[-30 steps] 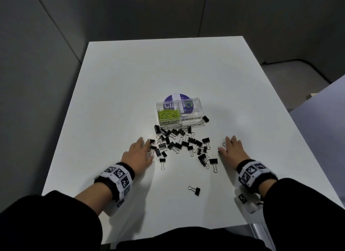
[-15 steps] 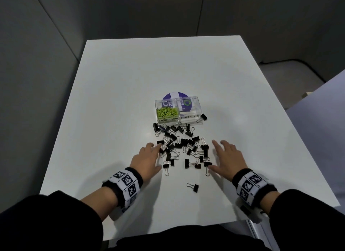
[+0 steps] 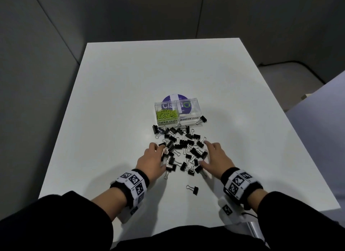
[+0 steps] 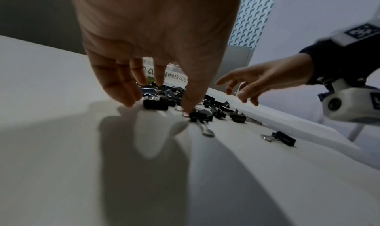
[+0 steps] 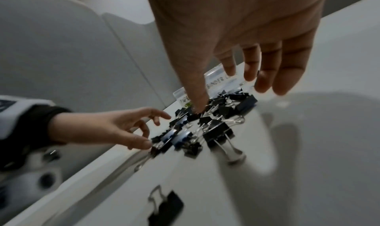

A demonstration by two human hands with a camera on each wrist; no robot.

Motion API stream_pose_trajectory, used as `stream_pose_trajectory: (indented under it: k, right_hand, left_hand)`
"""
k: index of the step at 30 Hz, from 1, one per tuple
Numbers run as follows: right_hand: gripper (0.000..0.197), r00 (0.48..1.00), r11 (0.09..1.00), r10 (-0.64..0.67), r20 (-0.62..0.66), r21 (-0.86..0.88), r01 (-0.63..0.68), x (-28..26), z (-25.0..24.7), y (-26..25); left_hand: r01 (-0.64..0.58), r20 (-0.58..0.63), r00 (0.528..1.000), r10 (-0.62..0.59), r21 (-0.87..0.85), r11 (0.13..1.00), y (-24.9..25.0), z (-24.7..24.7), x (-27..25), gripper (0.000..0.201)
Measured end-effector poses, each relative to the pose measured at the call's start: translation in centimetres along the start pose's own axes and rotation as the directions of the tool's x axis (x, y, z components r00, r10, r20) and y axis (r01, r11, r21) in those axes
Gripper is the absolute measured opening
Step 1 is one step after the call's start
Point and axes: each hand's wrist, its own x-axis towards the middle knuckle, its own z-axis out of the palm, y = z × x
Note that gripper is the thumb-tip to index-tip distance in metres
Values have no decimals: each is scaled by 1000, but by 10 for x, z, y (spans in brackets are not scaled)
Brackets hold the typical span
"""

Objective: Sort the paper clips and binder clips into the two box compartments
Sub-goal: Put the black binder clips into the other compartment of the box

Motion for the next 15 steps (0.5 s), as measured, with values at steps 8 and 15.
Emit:
stream_pose_trajectory:
  k: [8,15]
  right_hand:
    - [110,942,941,-207,266,-209,266,-26,19,-7]
    - [101,969,946,-248,10,-212,245,29,3,-22]
  left_hand:
    - [-107,93,990,103,32,994,8,9,-12,87]
    - [-41,34,999,39,62,997,13,5,13,90]
